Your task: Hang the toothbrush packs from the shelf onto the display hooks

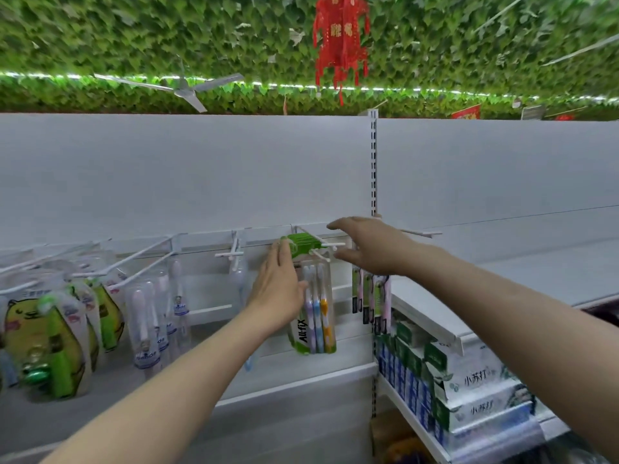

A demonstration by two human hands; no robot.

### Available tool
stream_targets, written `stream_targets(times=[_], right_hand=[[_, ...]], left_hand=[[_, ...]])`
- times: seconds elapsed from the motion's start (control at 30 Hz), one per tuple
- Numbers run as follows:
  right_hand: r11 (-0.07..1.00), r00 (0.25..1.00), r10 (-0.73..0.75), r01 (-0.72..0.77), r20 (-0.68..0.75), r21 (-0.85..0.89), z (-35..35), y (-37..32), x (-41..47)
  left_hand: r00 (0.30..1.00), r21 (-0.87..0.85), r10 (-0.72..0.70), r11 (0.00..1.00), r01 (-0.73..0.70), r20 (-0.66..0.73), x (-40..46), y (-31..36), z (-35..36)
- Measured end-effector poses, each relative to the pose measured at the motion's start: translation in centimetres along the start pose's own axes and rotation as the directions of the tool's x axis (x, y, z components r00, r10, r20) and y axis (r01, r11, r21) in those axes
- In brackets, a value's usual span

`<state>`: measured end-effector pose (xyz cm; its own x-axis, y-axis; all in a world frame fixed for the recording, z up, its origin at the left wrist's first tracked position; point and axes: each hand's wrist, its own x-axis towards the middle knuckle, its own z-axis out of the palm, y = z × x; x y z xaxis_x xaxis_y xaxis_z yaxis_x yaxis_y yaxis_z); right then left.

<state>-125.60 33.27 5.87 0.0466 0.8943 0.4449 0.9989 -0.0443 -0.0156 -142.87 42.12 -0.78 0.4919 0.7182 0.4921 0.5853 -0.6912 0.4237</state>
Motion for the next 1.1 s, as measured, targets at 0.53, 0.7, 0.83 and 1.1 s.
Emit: stream_targets(times=[0.53, 0.7, 0.83, 1.1], right_hand=[[0.936, 0.994, 0.043, -0.003, -0.106, 0.351, 5.8, 0.0, 1.4], [0.944, 0.994, 0.04, -0.004, -0.104, 0.33, 5.6, -0.1, 1.3], [0.959, 0.996, 0.024, 0.003, -0.09, 0.285, 5.5, -0.2, 1.2], [0.992, 0.999, 0.031, -0.028, -0.023, 0.123, 4.7, -1.4, -0.8]], left_hand=[[1.0, -0.147, 0.023, 0.989, -0.022, 0.005, 0.3, -1.2, 0.8], [1.0, -0.116, 0.015, 0.993, -0.014, 0.011, 0.3, -0.9, 0.8], [1.0, -0.118, -0.012, 0.993, 0.013, 0.017, 0.4, -0.9, 0.8], [0.996, -0.021, -0.048, 0.999, 0.05, 0.072, -1.4, -1.4, -0.2]])
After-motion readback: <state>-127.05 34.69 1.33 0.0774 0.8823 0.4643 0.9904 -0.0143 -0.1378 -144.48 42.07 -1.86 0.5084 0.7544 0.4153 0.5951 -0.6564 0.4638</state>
